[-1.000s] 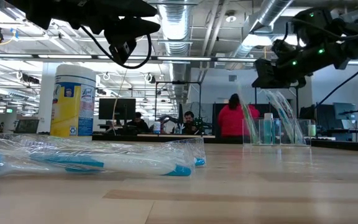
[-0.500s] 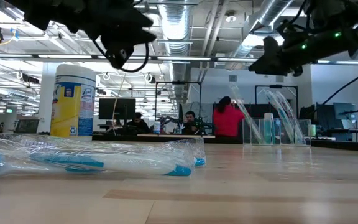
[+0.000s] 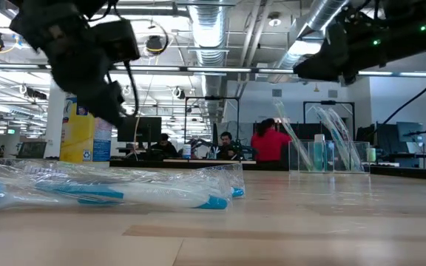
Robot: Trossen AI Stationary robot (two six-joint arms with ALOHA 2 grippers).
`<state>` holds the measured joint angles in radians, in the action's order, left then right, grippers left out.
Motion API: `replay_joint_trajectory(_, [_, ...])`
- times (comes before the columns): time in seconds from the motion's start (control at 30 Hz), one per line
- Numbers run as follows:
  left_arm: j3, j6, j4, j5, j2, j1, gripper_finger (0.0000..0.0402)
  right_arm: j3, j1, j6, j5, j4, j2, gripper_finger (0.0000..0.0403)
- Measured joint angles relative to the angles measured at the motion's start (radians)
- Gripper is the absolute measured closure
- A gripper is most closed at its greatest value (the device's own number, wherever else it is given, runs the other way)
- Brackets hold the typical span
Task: Pick & Place toothbrushing station
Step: Put the left orange toothbrush into the left transparent organizer
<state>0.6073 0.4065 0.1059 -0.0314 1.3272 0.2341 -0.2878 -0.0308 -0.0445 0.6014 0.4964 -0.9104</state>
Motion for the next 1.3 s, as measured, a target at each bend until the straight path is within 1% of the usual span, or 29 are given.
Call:
replay_joint_trajectory(0.07, [-0.001, 0.015, 0.084, -0.007, -0.021, 0.000, 0.0298, 0.000, -0.021, 0.001, 0.000, 0.016, 0.000, 0.0260])
replay_joint_trajectory(0.17, [0.000, 0.024, 0.158, -0.013, -0.049, 0.000, 0.0298, -0.001, -0.045, 0.014, 0.000, 0.021, 0.000, 0.0265])
replay_joint_trajectory(0.33, [-0.001, 0.029, 0.308, -0.071, -0.116, 0.000, 0.0298, -0.007, -0.062, 0.029, 0.000, 0.030, 0.000, 0.0271])
replay_joint_trajectory(0.43, [-0.001, 0.045, 0.401, -0.077, -0.146, 0.000, 0.0298, -0.017, -0.074, 0.037, 0.000, 0.031, -0.001, 0.0271])
replay_joint_trajectory(0.57, [-0.001, 0.106, 0.554, -0.078, -0.163, 0.000, 0.0298, -0.029, -0.090, 0.056, 0.000, 0.029, -0.002, 0.0270])
replay_joint_trajectory(0.7, [-0.001, 0.158, 0.697, -0.103, -0.162, 0.000, 0.0298, -0.038, -0.094, 0.056, 0.000, 0.026, -0.013, 0.0272])
replay_joint_trajectory(0.83, [-0.001, 0.151, 0.724, -0.127, -0.162, 0.000, 0.0298, -0.039, -0.094, 0.063, 0.001, 0.032, -0.033, 0.0275])
replay_joint_trajectory(1.03, [-0.001, 0.097, 0.732, -0.212, -0.162, 0.000, 0.0298, -0.039, -0.093, 0.076, 0.000, 0.055, -0.061, 0.0274])
replay_joint_trajectory(1.3, [-0.002, 0.067, 0.733, -0.213, -0.142, -0.006, 0.0297, -0.039, -0.093, 0.082, 0.001, 0.061, -0.058, 0.0274])
